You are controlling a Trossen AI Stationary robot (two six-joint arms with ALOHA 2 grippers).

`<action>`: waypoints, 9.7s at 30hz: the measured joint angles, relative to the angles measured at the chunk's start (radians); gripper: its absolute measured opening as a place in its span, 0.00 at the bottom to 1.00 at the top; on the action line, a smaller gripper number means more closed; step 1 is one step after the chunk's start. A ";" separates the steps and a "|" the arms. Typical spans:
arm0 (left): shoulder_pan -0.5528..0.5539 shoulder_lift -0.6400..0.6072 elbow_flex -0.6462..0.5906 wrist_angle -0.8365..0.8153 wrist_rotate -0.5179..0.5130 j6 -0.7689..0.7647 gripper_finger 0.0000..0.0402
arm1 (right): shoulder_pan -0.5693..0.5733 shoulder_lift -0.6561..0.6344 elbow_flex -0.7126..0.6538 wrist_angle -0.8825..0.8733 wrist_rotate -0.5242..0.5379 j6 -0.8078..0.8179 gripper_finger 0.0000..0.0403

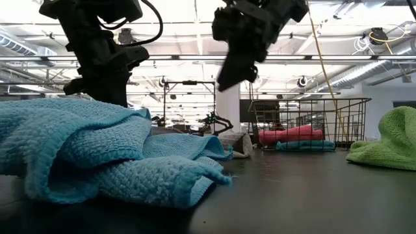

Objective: Fold microfiber towels
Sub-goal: Fold the gray towel

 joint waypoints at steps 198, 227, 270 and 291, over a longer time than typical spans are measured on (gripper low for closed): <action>0.025 0.253 0.000 0.464 0.031 0.126 0.10 | -0.197 -0.094 -0.328 0.198 -0.253 0.526 0.23; 0.025 0.173 0.000 0.468 0.027 0.163 0.10 | -0.239 -0.046 -0.327 0.582 -0.234 0.522 0.00; 0.124 0.159 -0.001 0.147 0.123 -0.055 0.10 | -0.217 0.071 -0.327 0.949 -0.350 0.578 0.38; 0.249 0.209 -0.001 0.235 0.290 0.089 0.38 | -0.211 0.071 -0.327 0.942 -0.377 0.585 0.38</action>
